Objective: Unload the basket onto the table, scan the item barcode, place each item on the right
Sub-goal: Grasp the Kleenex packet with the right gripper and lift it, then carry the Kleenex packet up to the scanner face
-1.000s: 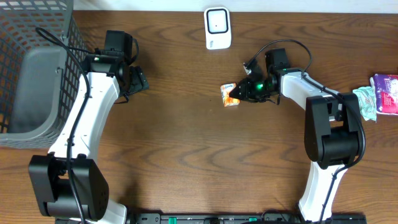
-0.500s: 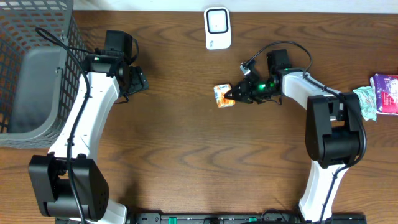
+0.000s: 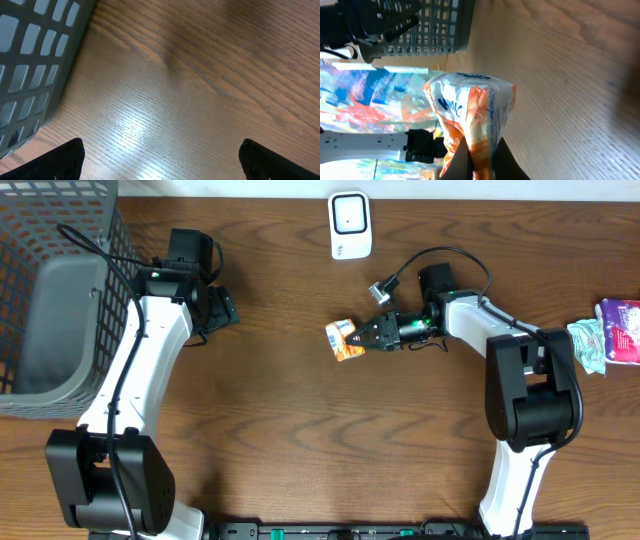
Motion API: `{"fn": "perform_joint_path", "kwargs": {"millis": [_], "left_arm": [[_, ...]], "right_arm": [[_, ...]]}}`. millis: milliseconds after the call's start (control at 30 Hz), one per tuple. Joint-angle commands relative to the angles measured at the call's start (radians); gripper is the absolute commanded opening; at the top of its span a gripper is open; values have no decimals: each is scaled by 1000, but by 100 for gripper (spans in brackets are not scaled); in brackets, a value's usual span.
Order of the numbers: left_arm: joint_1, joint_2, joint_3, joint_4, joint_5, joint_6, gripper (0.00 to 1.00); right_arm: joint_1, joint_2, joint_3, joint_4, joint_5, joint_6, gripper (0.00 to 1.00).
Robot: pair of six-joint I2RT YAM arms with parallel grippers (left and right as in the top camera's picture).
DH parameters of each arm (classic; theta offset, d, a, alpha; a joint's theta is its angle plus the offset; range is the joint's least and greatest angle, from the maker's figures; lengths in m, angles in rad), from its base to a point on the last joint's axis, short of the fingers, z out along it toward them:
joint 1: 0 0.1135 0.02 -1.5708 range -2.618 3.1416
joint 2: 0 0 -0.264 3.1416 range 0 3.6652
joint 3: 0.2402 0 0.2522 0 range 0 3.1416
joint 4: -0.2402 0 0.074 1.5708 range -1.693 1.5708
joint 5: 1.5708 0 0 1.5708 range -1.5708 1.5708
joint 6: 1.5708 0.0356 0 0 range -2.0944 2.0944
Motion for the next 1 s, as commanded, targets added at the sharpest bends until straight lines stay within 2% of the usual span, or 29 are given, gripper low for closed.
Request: {"fn": "perform_joint_path", "kwargs": {"millis": [0,133,333,500,633,767,967], "left_arm": [[3,3,8,-3,-17,-13,98],[3,3,8,-3,-17,-13,98],[3,3,8,-3,-17,-13,98],[3,3,8,-3,-17,-12,98],[3,3,8,-3,-17,-13,98],[3,3,8,-3,-17,-13,98],[3,3,8,-3,-17,-13,98]], "right_arm": [[7,-24,18,-1,-34,-26,1],[14,-32,18,-17,137,98,1],[45,-82,32,-23,253,132,1],[74,-155,76,-66,572,267,1],[105,-225,109,-75,706,270,1],[102,-265,122,-22,597,248,1],[34,-266,122,200,140,272,1]]}}
